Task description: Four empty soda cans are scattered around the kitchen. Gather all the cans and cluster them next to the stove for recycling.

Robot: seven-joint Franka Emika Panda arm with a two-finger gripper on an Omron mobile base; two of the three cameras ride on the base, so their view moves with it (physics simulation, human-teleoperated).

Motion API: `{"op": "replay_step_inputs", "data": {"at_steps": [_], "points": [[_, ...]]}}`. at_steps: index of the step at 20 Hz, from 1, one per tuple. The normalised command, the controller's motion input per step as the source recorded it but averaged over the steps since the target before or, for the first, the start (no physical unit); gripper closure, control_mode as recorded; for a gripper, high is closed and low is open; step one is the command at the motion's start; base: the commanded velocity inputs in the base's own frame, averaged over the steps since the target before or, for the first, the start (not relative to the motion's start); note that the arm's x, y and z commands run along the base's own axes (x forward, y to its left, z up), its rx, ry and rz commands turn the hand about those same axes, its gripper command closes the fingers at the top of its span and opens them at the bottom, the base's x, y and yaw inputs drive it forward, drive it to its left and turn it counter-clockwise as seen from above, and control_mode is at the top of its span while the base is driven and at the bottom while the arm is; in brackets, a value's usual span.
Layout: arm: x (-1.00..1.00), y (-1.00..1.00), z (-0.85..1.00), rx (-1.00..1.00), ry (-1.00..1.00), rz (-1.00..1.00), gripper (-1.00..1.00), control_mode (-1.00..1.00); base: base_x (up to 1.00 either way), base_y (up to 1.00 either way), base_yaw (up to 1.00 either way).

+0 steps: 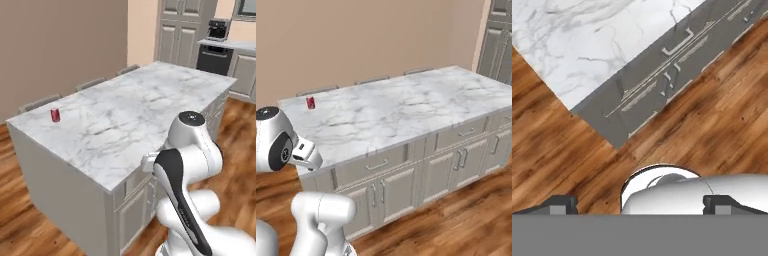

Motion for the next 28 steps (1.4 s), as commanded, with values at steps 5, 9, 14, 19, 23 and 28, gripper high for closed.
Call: {"op": "replay_step_inputs", "data": {"at_steps": [5,9,14,19,23,28], "points": [[0.0,0.0,0.0,0.0,0.0,0.0,-1.0,1.0,-0.01,0.41,-0.81],[0.0,0.0,0.0,0.0,0.0,0.0,-1.0,1.0,0.05,0.53,-0.83],[0.0,0.0,0.0,0.0,0.0,0.0,-1.0,1.0,-0.46,1.0,-0.18],[0.0,0.0,0.0,0.0,0.0,0.0,-1.0,1.0,-0.88,1.0,-0.01],[0.0,0.0,0.0,0.0,0.0,0.0,-1.0,1.0,0.2,1.0,-0.15],[0.0,0.0,0.0,0.0,0.0,0.0,-1.0,1.0,0.51,1.0,-0.18]]}}
